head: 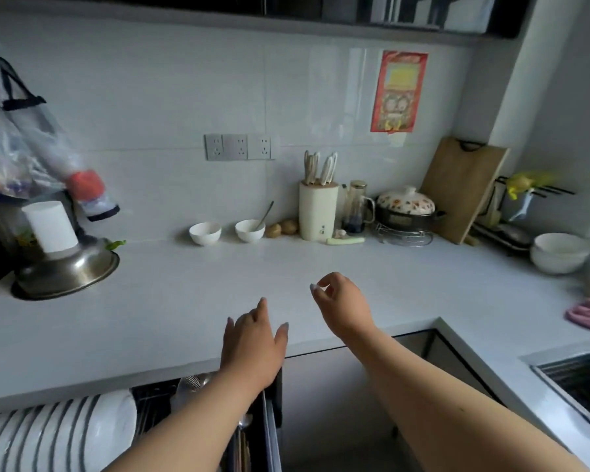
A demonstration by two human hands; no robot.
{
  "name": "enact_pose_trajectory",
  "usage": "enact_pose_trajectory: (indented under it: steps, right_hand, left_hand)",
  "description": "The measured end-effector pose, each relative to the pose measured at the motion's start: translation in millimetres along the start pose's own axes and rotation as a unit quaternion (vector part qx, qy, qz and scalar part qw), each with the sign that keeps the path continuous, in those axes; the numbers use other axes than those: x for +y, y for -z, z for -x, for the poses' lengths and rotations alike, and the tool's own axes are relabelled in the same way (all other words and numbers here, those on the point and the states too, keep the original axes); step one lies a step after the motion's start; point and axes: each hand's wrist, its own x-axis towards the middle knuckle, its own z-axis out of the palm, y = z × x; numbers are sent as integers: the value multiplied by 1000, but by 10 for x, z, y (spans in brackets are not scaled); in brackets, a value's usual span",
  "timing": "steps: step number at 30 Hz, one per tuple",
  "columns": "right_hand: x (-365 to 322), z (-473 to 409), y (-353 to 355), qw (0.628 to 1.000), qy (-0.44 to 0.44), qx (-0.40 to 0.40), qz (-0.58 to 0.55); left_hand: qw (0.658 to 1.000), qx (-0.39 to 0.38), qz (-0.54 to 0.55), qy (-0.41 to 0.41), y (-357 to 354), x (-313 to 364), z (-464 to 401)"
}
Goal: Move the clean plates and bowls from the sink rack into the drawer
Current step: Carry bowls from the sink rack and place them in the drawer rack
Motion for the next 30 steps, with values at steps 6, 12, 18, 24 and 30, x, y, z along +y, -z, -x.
enact_pose_trajectory:
  steps: [6, 12, 18, 24, 30]
  right_hand:
    - [709, -255, 703, 999, -15, 25, 19]
    - [1290, -291, 1230, 997, -48, 57, 28]
    - [1664, -257, 1619, 987, -96, 121, 36]
    - [2050, -13, 1947, 969, -169, 169, 63]
    - [2543, 350, 2257, 940, -255, 201, 109]
  left_hand:
    - [999, -7, 8, -35, -344, 975, -149]
    - [997, -32, 10, -70, -604, 1641, -208]
    - [991, -45, 7, -127, -709, 2093, -292]
    - [975, -72, 1, -209, -868, 2431, -258]
    - [958, -106, 5, -266, -1032, 2771, -133]
